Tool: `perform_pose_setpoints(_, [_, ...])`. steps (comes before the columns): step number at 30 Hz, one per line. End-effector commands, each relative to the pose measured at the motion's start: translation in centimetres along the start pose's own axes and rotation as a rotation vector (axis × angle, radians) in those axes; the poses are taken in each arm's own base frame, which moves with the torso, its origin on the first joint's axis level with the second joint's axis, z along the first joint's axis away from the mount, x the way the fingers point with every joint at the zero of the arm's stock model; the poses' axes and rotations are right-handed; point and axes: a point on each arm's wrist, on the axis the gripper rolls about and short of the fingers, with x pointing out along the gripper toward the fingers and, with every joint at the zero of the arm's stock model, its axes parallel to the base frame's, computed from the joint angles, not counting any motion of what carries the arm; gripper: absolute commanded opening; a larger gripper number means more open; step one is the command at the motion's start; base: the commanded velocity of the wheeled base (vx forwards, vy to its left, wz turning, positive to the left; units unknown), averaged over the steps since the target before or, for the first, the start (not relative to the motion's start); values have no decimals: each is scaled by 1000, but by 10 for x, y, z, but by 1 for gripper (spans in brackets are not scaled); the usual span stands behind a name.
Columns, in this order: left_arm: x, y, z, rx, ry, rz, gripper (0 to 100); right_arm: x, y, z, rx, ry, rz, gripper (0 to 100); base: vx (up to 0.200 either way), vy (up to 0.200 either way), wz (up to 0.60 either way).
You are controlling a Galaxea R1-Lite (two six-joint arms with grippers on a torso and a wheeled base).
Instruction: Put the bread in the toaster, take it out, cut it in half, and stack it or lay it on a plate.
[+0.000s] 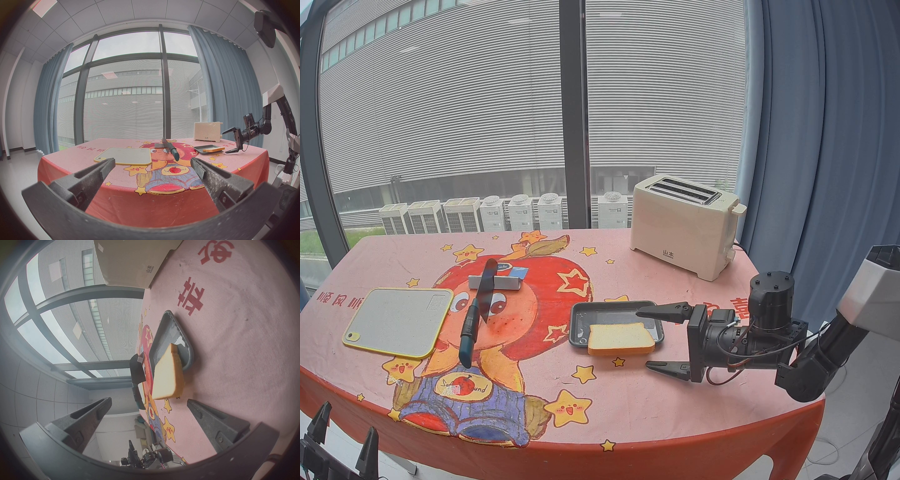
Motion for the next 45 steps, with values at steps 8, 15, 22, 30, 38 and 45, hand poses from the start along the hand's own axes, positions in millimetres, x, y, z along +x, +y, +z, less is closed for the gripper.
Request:
perform_pose_setpoints(8, [0, 0, -5, 0, 1, 0, 100, 13, 8, 11, 13, -2, -14, 100, 0, 0, 0])
perform_pose_setpoints(15, [0, 0, -5, 0, 1, 0, 100, 14, 9, 14, 19, -9, -18, 100, 0, 0, 0])
perform_pose_setpoints(22, [0, 0, -5, 0, 1, 1, 100, 14, 9, 14, 20, -10, -20, 100, 0, 0, 0])
perform_pose_setpoints(30, [0, 0, -5, 0, 1, 0, 100, 15, 10, 15, 21, -13, -19, 0, 0, 0, 0])
perform_pose_setpoints(38, [0, 0, -5, 0, 1, 0, 100, 20, 13, 18, 50, -6, -72, 0, 0, 0, 0])
perform_pose_setpoints(45, [0, 0, -5, 0, 1, 1, 100, 15, 17, 18, 39, -13, -60, 0, 0, 0, 0])
